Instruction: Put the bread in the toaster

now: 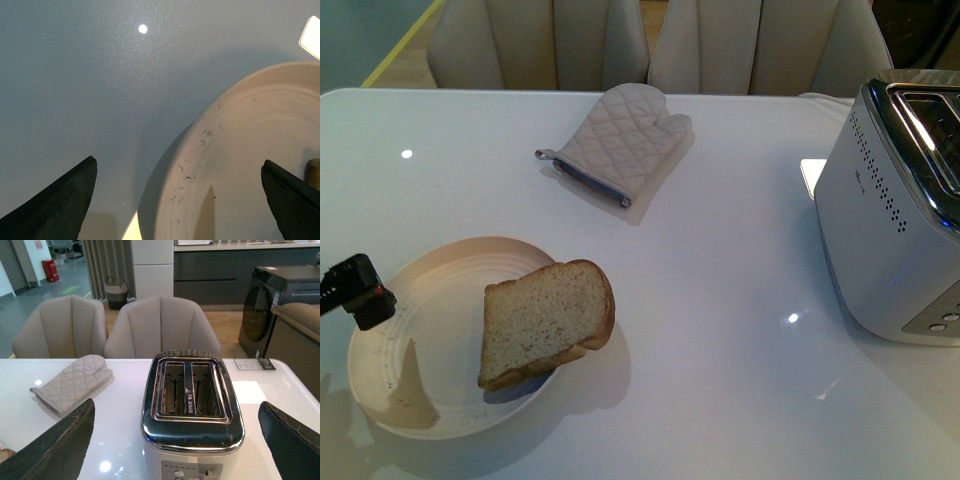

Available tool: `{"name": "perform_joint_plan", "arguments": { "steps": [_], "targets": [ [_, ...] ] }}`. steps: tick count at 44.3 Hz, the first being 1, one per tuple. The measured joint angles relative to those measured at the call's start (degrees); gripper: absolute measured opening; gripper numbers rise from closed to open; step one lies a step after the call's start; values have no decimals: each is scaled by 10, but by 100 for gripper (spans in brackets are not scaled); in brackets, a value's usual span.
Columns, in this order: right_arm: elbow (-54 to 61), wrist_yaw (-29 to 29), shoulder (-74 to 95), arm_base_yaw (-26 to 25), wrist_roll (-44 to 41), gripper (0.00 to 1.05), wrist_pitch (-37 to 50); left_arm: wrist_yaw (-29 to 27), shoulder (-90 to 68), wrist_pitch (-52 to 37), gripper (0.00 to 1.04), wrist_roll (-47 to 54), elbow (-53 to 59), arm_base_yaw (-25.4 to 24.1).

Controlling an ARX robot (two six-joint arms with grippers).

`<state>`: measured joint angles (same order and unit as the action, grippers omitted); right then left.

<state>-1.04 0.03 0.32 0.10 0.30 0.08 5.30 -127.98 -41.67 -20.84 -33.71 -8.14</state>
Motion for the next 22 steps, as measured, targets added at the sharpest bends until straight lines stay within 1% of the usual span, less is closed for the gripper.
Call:
{"name": "perform_joint_plan", "arguments": {
  "steps": [8,10,14,16,19,21,22],
  "targets": [
    [0,0,0,0,0,96,0,-12,-66,0,98,32,-34,19],
    [0,0,0,0,0,96,0,-15,-73,-1,91,40,-41,26],
    [0,0,0,0,0,96,0,-25,-82,-4,73,53,-52,38],
    [0,0,0,0,0,96,0,-26,-84,-4,66,54,-53,42],
    [0,0,0,0,0,96,0,-28,-87,-8,52,59,-54,52],
    [0,0,0,0,0,96,0,-28,-87,-10,45,60,-54,57],
    [0,0,0,0,0,96,0,-28,-87,-11,40,60,-54,60]
  ]
}}
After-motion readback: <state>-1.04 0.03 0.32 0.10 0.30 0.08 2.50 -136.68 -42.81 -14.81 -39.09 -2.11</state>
